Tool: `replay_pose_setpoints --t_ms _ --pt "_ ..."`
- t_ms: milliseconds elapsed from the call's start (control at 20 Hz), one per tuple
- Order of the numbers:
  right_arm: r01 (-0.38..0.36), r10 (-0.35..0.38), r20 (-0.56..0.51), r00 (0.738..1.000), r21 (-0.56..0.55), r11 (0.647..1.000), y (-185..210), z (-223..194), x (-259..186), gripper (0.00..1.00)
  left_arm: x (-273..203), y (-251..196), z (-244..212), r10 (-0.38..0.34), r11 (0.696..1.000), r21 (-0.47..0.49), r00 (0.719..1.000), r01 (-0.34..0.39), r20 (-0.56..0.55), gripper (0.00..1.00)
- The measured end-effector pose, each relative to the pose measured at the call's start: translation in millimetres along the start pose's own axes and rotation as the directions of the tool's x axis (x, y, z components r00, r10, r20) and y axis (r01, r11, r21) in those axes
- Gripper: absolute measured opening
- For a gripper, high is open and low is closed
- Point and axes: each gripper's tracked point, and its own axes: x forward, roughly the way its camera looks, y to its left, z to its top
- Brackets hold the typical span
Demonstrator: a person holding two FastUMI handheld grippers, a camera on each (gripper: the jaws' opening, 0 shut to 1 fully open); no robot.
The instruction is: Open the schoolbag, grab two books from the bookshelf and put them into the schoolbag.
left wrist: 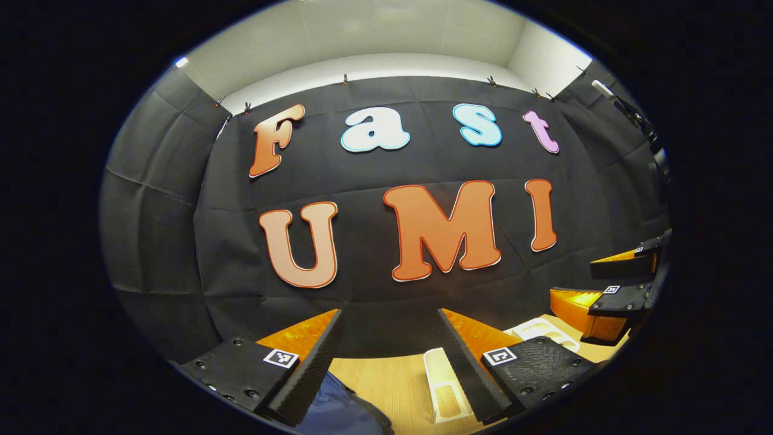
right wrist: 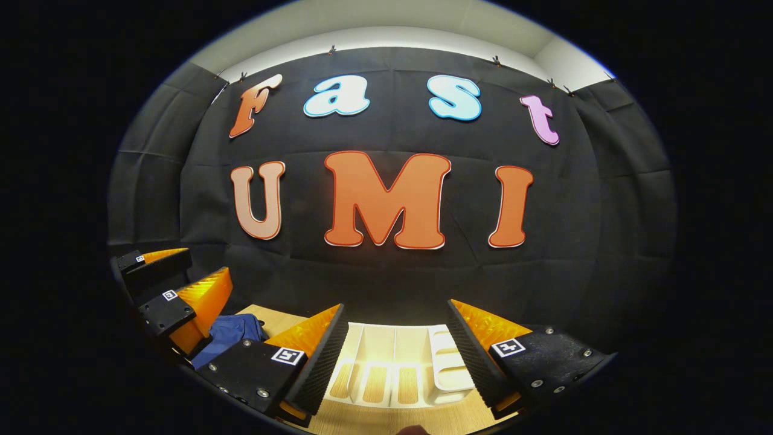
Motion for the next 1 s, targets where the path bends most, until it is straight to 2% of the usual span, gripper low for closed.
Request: replay_pose_setpoints --t_ms 50,100,150,300,350,400,450,650,1000 --pt "-0.003 0.003 0.001 1.000 0.000 1.000 -0.2 -0.3 -0.8 0.96 -0.2 2.5 -0.5 0.010 1.000 0.003 1.000 -0.010 -0.001 0.95" --pt "-0.006 0.006 0.004 1.000 0.002 1.000 1.3 0.6 -1.6 0.96 0.0 3.3 -0.3 0.014 1.000 0.003 1.000 -0.014 -0.002 0.95" --pt "-0.014 0.014 0.010 1.000 0.003 1.000 2.7 1.2 -2.3 0.96 -0.4 3.5 0.0 0.015 1.000 0.000 1.000 -0.015 -0.001 0.99" --pt "-0.046 0.047 0.046 0.998 -0.015 0.999 10.7 7.2 -5.5 0.96 -2.4 -0.4 -2.6 0.005 1.000 -0.006 1.000 -0.005 -0.009 0.99" --pt "-0.042 0.044 0.057 0.997 -0.032 0.999 10.0 8.2 -6.5 0.96 -3.1 0.2 -3.5 0.004 1.000 -0.006 1.000 -0.004 -0.010 0.94" --pt "-0.042 0.045 0.064 0.997 -0.047 0.998 10.2 9.0 -6.2 0.96 -2.2 0.2 -5.3 0.002 1.000 -0.007 1.000 -0.002 -0.013 0.99" --pt "-0.035 0.039 0.068 0.997 -0.056 0.998 9.7 9.7 -7.3 0.96 -2.8 0.6 -5.8 0.001 1.000 -0.008 1.000 -0.001 -0.015 0.94" --pt "-0.065 0.067 0.081 0.994 -0.038 0.997 14.9 13.0 -10.9 0.97 -4.7 -1.2 -5.5 -0.009 1.000 -0.011 1.000 0.009 -0.014 0.94" --pt "-0.054 0.056 0.104 0.993 -0.023 0.998 11.5 20.1 -15.9 0.97 -8.2 -11.6 -8.2 -0.040 0.999 -0.014 0.999 0.040 -0.027 0.94"
